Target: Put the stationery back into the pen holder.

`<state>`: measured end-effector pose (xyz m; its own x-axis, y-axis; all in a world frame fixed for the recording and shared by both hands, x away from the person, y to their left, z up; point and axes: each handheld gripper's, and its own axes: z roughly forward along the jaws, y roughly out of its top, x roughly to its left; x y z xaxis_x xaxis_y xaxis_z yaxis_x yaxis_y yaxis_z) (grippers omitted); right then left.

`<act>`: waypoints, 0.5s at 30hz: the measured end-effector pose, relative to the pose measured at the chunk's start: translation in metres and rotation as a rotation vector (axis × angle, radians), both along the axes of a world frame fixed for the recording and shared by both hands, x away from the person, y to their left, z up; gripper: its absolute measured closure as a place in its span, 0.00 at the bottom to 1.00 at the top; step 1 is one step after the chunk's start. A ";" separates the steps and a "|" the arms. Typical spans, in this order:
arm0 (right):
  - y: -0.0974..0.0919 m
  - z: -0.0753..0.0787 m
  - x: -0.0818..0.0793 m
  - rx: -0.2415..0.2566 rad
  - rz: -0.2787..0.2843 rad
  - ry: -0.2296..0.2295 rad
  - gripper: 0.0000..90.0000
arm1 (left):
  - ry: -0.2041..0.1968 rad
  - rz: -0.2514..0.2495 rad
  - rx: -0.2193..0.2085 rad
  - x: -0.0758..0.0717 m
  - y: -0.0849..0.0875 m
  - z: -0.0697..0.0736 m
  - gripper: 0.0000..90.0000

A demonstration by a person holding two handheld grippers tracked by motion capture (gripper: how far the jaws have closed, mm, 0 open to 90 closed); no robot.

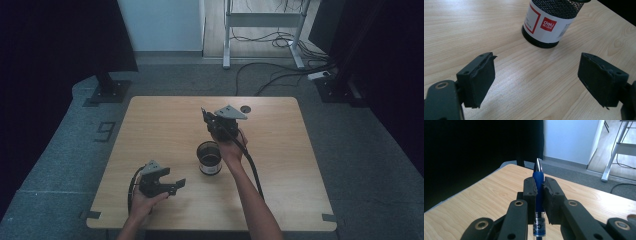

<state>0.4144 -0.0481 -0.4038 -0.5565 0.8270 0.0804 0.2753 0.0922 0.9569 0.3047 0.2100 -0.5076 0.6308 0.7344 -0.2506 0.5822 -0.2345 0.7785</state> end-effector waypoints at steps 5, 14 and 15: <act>0.007 -0.002 0.000 -0.002 0.008 0.000 0.87 | -0.001 -0.007 0.004 0.000 -0.001 0.000 0.16; 0.012 -0.005 -0.002 -0.006 0.018 0.009 0.87 | 0.005 -0.010 0.011 0.000 -0.003 -0.001 0.16; 0.013 -0.006 -0.002 -0.007 0.019 0.009 0.87 | 0.003 -0.011 0.015 0.000 -0.003 -0.002 0.16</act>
